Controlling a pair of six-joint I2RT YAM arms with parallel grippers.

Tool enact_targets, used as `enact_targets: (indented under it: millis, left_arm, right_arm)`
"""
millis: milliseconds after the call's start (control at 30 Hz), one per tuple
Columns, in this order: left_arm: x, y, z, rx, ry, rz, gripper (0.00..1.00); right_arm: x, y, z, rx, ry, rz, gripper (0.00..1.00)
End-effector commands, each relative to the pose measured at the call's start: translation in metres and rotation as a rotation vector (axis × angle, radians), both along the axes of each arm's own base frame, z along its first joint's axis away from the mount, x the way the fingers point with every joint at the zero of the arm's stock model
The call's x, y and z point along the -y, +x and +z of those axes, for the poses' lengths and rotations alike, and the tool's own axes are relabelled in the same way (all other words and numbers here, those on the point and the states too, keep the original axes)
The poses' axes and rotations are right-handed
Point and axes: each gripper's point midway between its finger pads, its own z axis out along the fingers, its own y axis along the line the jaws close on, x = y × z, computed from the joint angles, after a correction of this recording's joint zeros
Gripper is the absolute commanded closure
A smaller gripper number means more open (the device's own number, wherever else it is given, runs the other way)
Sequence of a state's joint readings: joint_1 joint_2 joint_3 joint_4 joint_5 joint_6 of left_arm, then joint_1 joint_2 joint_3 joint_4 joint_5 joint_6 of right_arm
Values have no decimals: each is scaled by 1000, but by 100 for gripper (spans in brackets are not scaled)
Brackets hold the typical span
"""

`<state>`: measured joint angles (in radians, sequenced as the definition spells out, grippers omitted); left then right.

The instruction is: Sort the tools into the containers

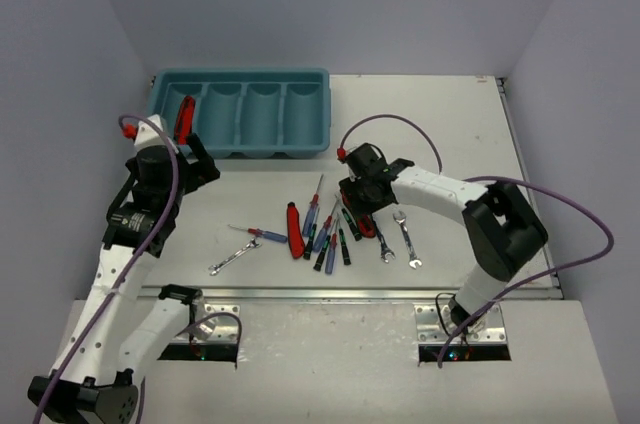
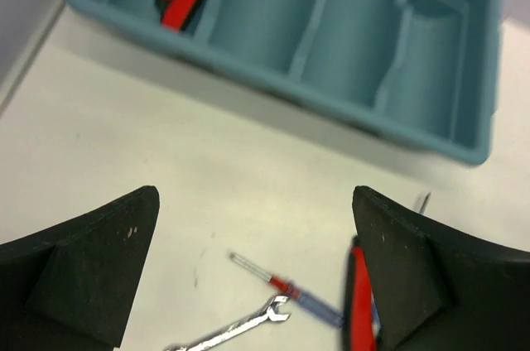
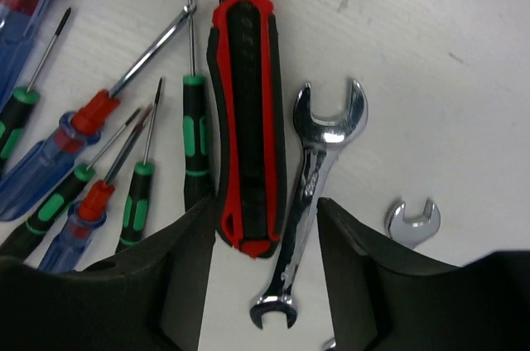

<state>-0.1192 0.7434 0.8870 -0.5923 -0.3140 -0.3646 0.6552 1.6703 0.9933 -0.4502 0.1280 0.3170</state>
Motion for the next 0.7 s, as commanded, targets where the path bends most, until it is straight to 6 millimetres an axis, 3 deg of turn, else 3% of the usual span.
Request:
enact_targets:
  millis: [0,167,233,333,533,667]
  left_arm:
    - [13,-13,3,77,-19,-82,0]
    - [12,-18,10,115,-24,-80,0]
    - [17,-15,6,100,-30,-103,0]
    - [19,-11,0,70,-29,-116,0]
    - [23,-8,-3,55,-32,-135,0]
    - [27,-9,0,65,-41,-158,0]
  right_arm:
    - [-10,25,-5,22,-31,33,45]
    - [-11,24,-29,-36,-61,33,40]
    - [-10,22,-41,-62,-73,28,44]
    - [-11,14,-49,-93,-56,30,60]
    - [-4,8,-47,-91,-70,3,75]
    - [3,13,-25,-36,-84,-28,79]
